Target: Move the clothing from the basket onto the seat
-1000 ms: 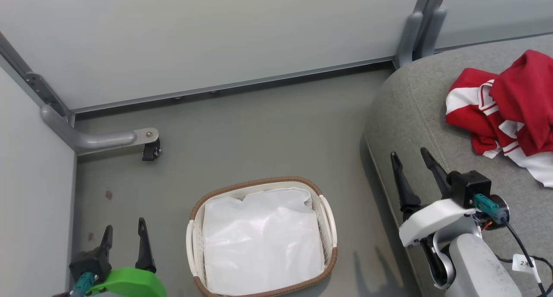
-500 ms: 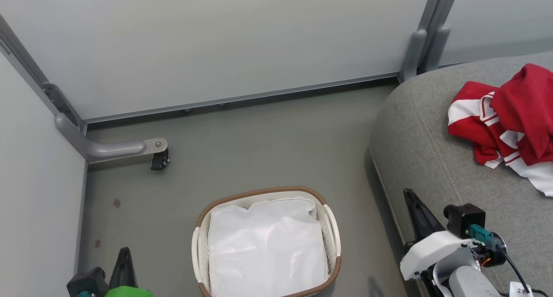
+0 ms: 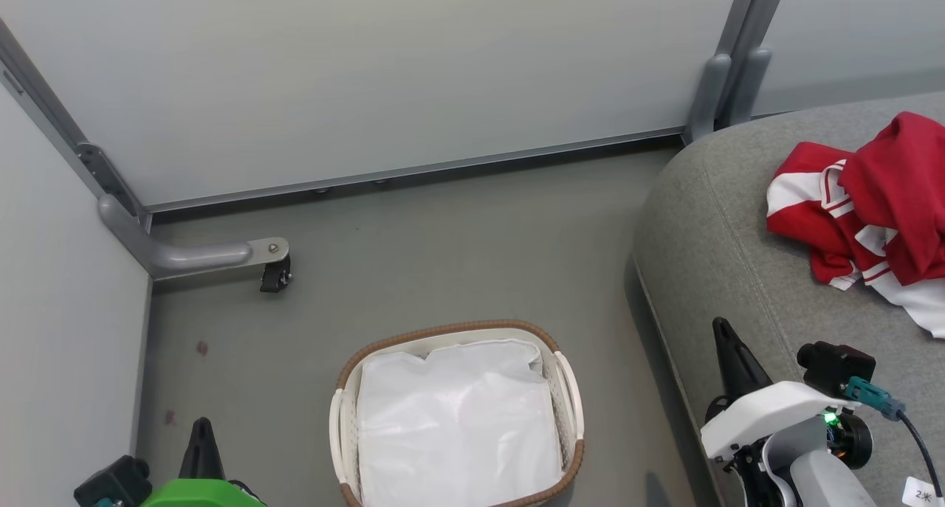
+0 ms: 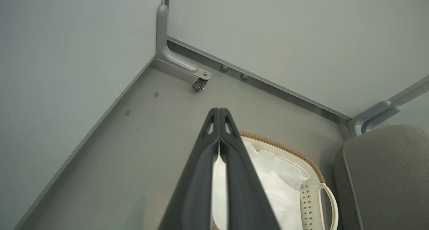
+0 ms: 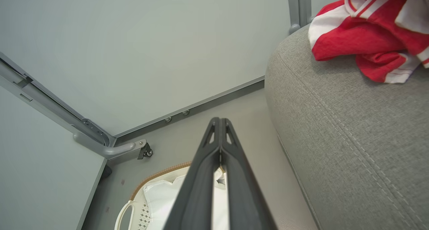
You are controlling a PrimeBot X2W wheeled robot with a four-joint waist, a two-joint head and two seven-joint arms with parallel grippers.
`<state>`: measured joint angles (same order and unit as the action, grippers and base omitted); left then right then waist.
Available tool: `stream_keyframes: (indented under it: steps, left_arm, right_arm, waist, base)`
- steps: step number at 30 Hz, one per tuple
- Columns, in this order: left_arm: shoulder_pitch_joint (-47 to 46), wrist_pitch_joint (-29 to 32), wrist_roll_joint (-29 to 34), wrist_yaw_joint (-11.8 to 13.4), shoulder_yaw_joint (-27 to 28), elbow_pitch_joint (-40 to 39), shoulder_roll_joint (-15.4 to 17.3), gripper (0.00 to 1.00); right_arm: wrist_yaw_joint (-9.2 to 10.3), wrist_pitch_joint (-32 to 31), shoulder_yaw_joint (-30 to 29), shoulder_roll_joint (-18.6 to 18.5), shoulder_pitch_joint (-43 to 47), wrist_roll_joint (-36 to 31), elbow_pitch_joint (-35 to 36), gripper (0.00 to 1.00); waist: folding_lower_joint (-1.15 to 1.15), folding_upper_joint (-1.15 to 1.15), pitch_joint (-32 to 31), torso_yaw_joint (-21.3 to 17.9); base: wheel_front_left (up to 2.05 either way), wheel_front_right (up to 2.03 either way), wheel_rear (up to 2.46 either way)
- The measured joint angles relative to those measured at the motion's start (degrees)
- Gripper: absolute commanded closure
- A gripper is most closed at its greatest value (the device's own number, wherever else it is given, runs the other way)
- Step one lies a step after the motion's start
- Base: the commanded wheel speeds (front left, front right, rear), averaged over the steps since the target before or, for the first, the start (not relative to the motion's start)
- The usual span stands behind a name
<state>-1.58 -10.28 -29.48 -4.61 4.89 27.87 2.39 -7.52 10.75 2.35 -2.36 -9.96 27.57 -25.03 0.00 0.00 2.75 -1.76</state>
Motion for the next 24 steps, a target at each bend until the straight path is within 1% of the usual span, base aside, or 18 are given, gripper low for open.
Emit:
stream_keyframes:
  steps: [11,24]
  left_arm:
    - [-0.2,2.5,-9.9,-0.4,0.1,-2.1,0.0,1.00]
    - [-0.9,5.2,-19.8,-0.9,0.4,-4.4,0.0,1.00]
  right_arm:
    - [0.00,-2.7,-1.4,0.0,0.5,10.0,1.8,1.00]
    - [0.00,-5.4,-2.8,0.0,1.1,20.3,3.4,1.00]
  waist:
    - [0.00,0.00,-0.3,0.2]
    - [0.00,0.00,-0.6,0.4]
  base:
    - [0.00,0.00,0.00]
    - [0.00,0.00,0.00]
